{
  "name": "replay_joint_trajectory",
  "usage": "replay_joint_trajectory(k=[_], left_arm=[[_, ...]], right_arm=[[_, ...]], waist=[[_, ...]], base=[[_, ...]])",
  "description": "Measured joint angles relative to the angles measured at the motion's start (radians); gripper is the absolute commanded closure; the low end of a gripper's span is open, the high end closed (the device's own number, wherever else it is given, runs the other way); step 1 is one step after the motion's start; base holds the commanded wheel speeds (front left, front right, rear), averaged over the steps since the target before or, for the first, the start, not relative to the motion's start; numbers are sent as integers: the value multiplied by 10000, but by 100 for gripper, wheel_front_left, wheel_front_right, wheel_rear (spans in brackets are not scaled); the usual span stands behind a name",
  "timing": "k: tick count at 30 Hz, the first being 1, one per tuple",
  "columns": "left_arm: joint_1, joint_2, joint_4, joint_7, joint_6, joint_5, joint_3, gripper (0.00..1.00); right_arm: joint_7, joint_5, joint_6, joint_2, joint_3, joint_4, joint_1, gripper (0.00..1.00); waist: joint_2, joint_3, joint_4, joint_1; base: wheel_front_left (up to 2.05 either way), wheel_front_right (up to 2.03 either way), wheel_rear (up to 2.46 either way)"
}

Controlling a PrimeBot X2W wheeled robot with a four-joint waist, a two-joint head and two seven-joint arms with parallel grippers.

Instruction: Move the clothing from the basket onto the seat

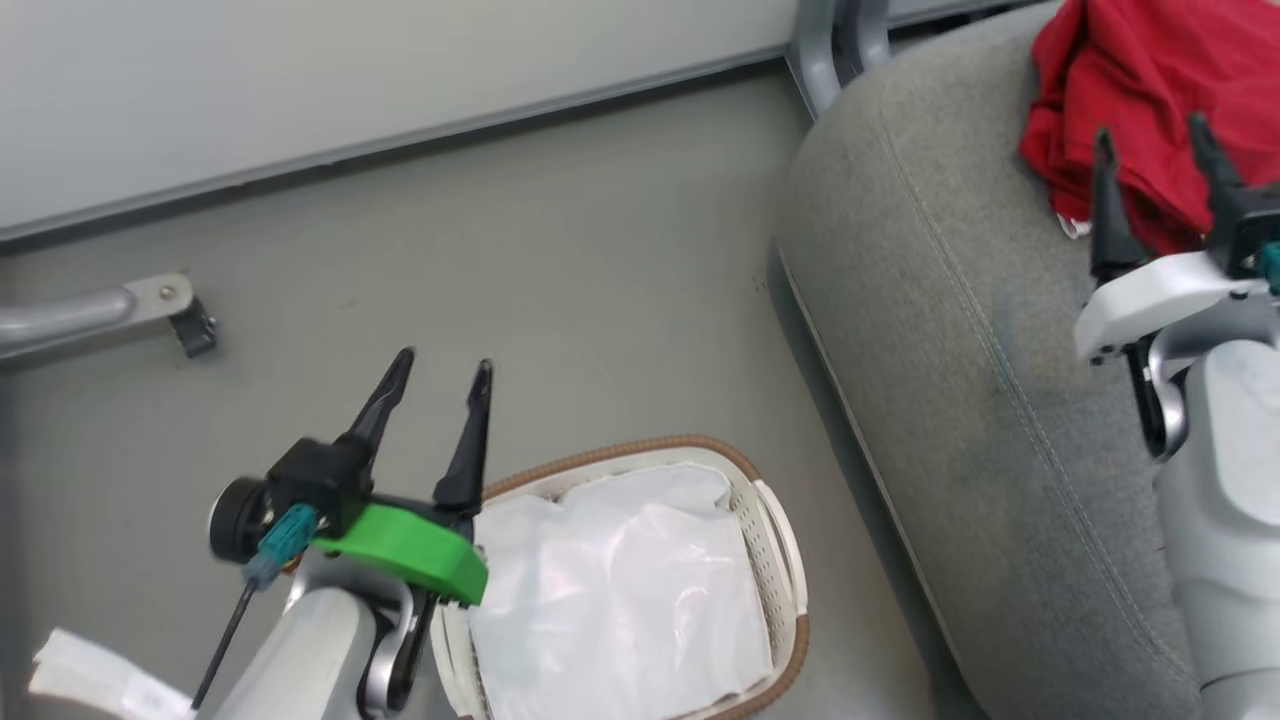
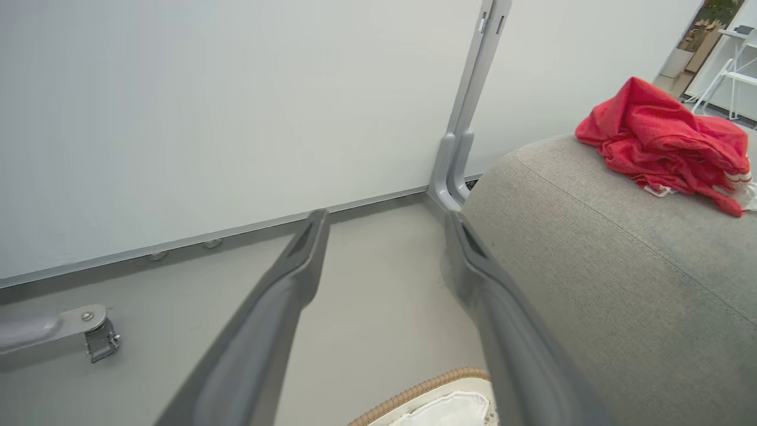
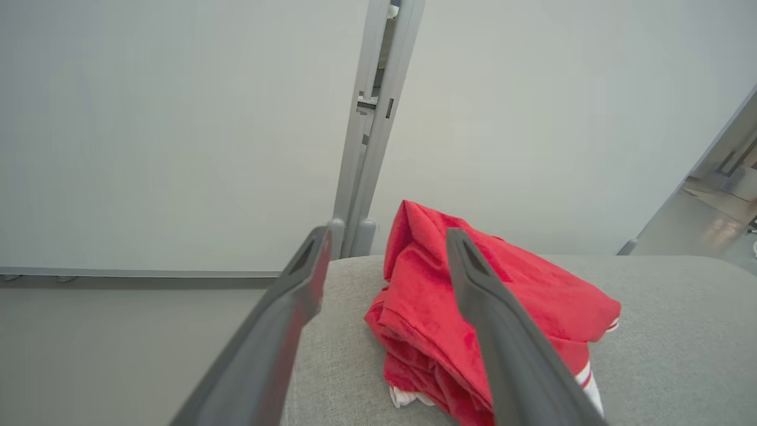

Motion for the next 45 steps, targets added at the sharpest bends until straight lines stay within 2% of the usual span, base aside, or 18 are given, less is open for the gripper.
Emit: replay_joint_trajectory(k=[9,18,26,32,45], left_arm=[[1843,-696,-569,0,15,681,2270,0],[2874,-1406,-792,0,-244,1473,3747,0],[3546,-1739,-775,0,-460,1699,4351,0],[4008,-1812,-748,0,-587,1732,4571,0],[4228,-1841,-819,0,-683,1726,4604,0]], right_arm=[[0,493,0,1283,174,-915,1424,0],[0,1772,0,1390,1453,-1820,3141,0],[0,2086,0,1379,1292,-2562,4523,0],[0,2268,0,1381,1593,-2702,5203,0],[0,2330,0,1383,2098,-2696,5452,0]], waist=[[0,-951,813,0],[0,-1367,1480,0],[0,-1653,1659,0],[0,-1924,1661,0],[0,-2202,1736,0]], base=[[0,0,0],[0,0,0],[0,0,0],[0,0,0],[0,0,0]])
